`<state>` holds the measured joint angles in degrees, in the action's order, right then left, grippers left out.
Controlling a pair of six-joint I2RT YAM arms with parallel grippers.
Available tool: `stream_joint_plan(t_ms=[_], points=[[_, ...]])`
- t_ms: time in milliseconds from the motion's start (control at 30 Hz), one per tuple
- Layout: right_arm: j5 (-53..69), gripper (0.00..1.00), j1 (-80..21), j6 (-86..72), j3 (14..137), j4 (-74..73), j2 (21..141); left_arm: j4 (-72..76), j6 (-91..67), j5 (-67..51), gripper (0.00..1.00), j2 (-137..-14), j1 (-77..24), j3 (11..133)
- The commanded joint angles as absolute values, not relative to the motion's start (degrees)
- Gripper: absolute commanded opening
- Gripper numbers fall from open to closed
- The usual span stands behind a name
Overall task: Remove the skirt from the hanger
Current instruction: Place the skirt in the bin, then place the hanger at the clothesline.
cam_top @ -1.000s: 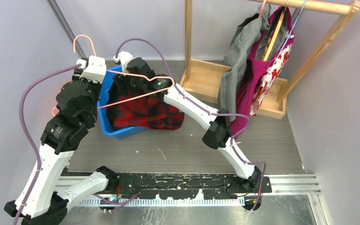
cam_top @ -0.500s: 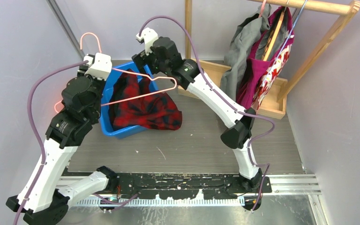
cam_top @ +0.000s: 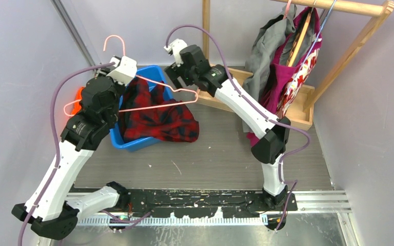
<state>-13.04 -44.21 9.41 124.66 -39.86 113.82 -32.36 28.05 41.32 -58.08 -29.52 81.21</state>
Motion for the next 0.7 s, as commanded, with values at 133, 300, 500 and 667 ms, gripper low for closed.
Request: stream_joint_plan(t_ms=[133,300,500,667], points=[[-34.7,0.95,-39.7,16.8,123.1,-31.1,101.2,-27.1,36.3,28.8,0.0,-53.2,-29.6,79.2],[-34.6,0.95,-38.6,18.7,121.2,-28.8,96.8,-29.6,34.6,17.6,0.0,-54.5,-29.5,80.5],[-27.5,0.94,-38.6,16.9,123.1,-32.9,91.6,-28.0,33.3,6.7,0.0,-60.6,-29.5,83.8],[-16.4,0.92,-38.6,12.5,122.3,-39.2,86.9,-28.2,33.2,-0.5,0.0,-68.5,-29.6,91.1]])
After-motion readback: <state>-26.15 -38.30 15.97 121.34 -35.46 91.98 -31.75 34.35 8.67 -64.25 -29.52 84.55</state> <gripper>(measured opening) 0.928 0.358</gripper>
